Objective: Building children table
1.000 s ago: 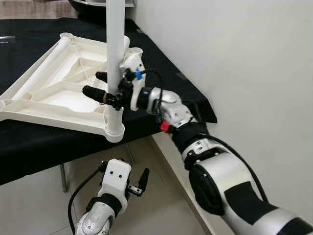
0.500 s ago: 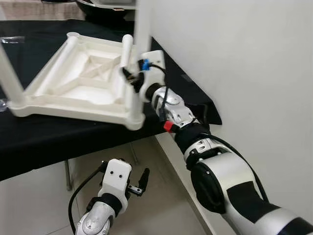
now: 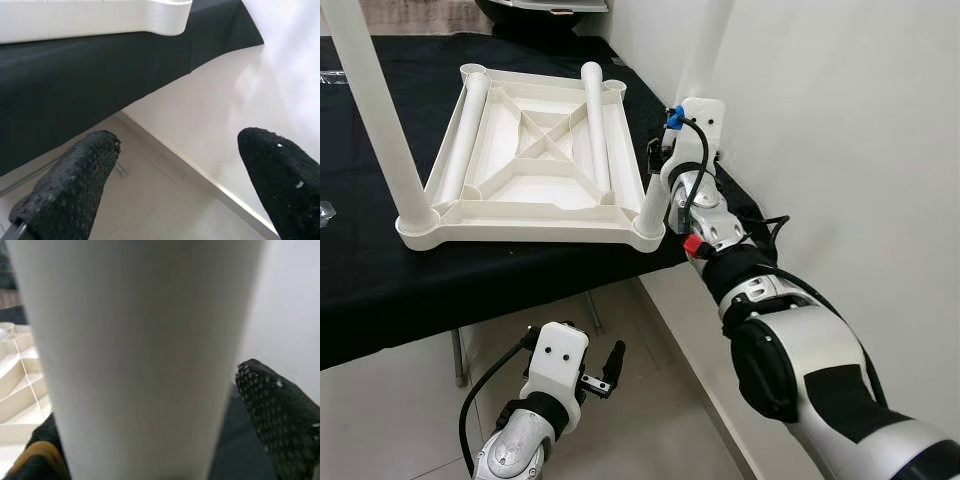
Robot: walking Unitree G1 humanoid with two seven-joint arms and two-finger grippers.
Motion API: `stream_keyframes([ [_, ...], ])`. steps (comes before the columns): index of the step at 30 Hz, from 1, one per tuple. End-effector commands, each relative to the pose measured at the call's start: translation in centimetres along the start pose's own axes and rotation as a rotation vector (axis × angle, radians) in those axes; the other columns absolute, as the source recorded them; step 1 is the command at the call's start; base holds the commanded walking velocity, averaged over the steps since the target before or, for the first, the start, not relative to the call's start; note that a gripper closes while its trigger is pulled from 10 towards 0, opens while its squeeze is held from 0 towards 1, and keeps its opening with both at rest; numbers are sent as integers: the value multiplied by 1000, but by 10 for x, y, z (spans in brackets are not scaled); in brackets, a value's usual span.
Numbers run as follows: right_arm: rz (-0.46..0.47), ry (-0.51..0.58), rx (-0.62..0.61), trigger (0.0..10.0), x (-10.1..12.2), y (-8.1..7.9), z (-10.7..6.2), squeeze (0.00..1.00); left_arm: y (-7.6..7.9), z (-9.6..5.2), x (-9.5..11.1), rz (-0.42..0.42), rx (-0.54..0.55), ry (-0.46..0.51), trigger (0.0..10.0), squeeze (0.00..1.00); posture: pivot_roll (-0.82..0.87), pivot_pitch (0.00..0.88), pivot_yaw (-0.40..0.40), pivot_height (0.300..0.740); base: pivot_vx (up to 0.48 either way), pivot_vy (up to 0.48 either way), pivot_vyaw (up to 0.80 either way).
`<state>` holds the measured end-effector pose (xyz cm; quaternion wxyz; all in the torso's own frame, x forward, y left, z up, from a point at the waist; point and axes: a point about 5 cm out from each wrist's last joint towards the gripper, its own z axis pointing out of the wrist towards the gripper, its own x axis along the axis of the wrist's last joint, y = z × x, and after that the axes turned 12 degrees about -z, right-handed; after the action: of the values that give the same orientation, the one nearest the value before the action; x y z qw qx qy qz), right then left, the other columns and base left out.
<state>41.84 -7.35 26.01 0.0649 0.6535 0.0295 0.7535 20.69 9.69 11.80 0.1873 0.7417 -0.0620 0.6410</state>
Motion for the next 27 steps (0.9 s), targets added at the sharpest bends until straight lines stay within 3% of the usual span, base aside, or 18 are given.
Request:
stream_keyframes([
  [1, 13, 13, -21, 10000, -8, 7, -2, 0, -1, -1, -6, 1, 0, -31, 10000, 0, 118, 100, -185, 740, 0, 0, 0],
  [8, 72, 47, 0, 10000, -22, 10, -11, 0, -2, 0, -6, 2, 0, -33, 10000, 0, 117, 99, -184, 740, 0, 0, 0],
  [13, 134, 91, 146, 10000, -33, 2, -29, 0, -3, 0, -6, 6, -2, -33, 10000, 0, 112, 96, -176, 740, 0, 0, 0],
  [17, 156, 113, 190, 10000, -35, 4, -39, 0, -5, 1, -6, 9, 2, -31, 10000, 0, 109, 93, -174, 740, 0, 0, 0],
  [21, 113, 136, 200, 10000, -40, 9, -48, 0, -6, 2, -6, 16, 10, -36, 10000, 0, 108, 91, -176, 740, 0, 0, 0],
  [24, -14, 131, 203, 10000, -61, 19, -69, 0, -9, 2, -4, 16, 31, -12, 10000, 0, 110, 86, -176, 740, 0, 0, 0],
  [25, -14, 131, 203, 10000, -61, 19, -69, 0, -9, 2, -4, 16, 31, -12, 10000, 0, 110, 86, -176, 740, 0, 0, 0],
  [27, -59, 107, 206, 10000, -75, 28, -86, 0, -10, 2, -3, 26, 42, -3, 10000, 0, 110, 83, -174, 740, 0, 0, 0],
])
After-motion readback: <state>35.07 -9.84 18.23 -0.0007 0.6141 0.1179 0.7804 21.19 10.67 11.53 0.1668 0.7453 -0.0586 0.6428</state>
